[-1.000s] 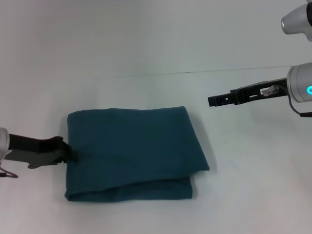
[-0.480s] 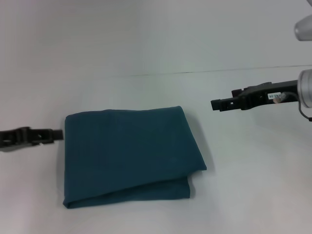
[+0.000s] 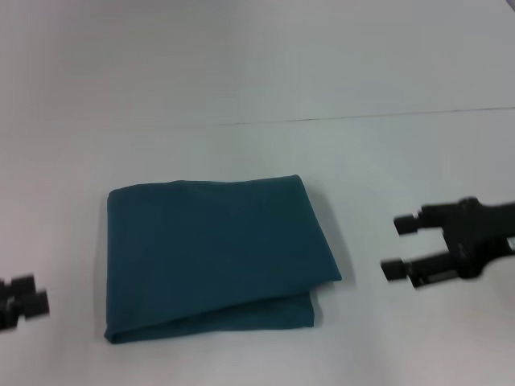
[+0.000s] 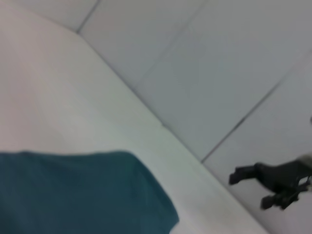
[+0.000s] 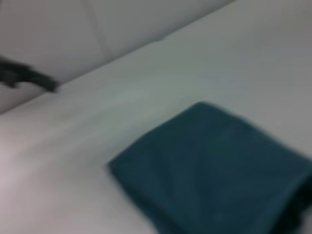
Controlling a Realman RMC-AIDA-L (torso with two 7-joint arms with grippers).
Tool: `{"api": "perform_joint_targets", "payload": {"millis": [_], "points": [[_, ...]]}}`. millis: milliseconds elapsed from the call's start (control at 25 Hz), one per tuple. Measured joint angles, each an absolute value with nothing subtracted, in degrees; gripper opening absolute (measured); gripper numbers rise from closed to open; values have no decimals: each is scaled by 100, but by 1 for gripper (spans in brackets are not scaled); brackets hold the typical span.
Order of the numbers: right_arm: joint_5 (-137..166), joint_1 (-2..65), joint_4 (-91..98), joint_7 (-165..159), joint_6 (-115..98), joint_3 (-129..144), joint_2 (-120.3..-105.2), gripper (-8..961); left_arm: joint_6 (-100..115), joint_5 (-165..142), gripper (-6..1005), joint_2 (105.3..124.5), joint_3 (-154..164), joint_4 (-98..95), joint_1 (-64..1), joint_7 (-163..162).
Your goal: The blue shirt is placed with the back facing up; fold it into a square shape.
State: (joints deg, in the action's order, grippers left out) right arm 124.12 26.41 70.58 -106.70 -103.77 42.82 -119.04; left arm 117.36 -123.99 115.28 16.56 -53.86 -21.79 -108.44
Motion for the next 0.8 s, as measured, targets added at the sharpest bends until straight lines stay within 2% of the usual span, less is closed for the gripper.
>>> {"api": "perform_joint_targets", "payload": {"millis": [160,400,800], "points": [[12382,2455,7080,-10494,-10736,4104,-11941,911,11734,-12484,823,11620,1837,-5486,-1918,-10620],[12321,2345,7014,-10457,-10876,4077,-11950,923,11722,-12625,936,11658,1871,-5449,-1830,-10358],[12222,2325,6991,-10312,-10913,4099,-11999,921,11672,-12629,963,11671,1895,-5397,-1878,-10250]]}}
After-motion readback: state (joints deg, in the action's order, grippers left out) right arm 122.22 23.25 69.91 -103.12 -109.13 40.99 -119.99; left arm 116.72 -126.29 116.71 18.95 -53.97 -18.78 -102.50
